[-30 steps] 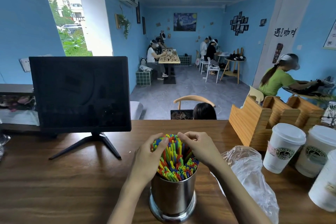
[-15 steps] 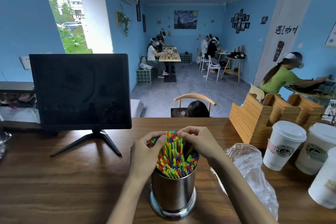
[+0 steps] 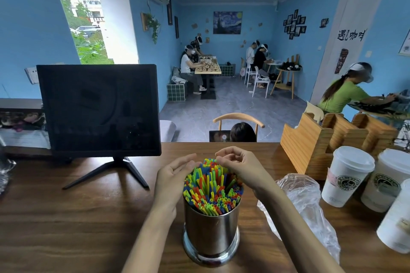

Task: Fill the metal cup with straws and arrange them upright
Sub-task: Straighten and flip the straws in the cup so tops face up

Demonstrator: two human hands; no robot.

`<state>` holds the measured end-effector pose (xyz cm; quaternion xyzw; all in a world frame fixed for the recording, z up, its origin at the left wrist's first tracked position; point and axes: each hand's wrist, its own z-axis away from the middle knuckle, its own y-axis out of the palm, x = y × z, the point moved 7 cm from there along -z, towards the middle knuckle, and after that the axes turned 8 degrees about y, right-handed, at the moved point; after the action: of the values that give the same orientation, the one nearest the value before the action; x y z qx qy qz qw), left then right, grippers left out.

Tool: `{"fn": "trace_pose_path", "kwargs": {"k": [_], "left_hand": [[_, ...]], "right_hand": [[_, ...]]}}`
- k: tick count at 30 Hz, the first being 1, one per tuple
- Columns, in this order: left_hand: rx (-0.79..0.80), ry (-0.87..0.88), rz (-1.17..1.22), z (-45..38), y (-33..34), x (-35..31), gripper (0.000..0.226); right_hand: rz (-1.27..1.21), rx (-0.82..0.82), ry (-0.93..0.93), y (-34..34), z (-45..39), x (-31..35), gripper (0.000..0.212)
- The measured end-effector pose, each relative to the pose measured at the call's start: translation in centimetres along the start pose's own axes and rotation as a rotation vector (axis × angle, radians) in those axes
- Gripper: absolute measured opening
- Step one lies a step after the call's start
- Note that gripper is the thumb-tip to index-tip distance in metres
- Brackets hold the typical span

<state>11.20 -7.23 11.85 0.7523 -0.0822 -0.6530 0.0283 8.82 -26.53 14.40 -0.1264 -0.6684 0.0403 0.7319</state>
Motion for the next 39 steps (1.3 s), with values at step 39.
{"fn": "trace_pose_path", "kwargs": {"k": [39], "left_hand": [[-0.365, 0.796, 0.451, 5.6, -1.2, -16.6, 0.03]], "right_hand": [[-0.278, 0.539, -0.044, 5.4, 6.3, 7.1, 0.058]]}}
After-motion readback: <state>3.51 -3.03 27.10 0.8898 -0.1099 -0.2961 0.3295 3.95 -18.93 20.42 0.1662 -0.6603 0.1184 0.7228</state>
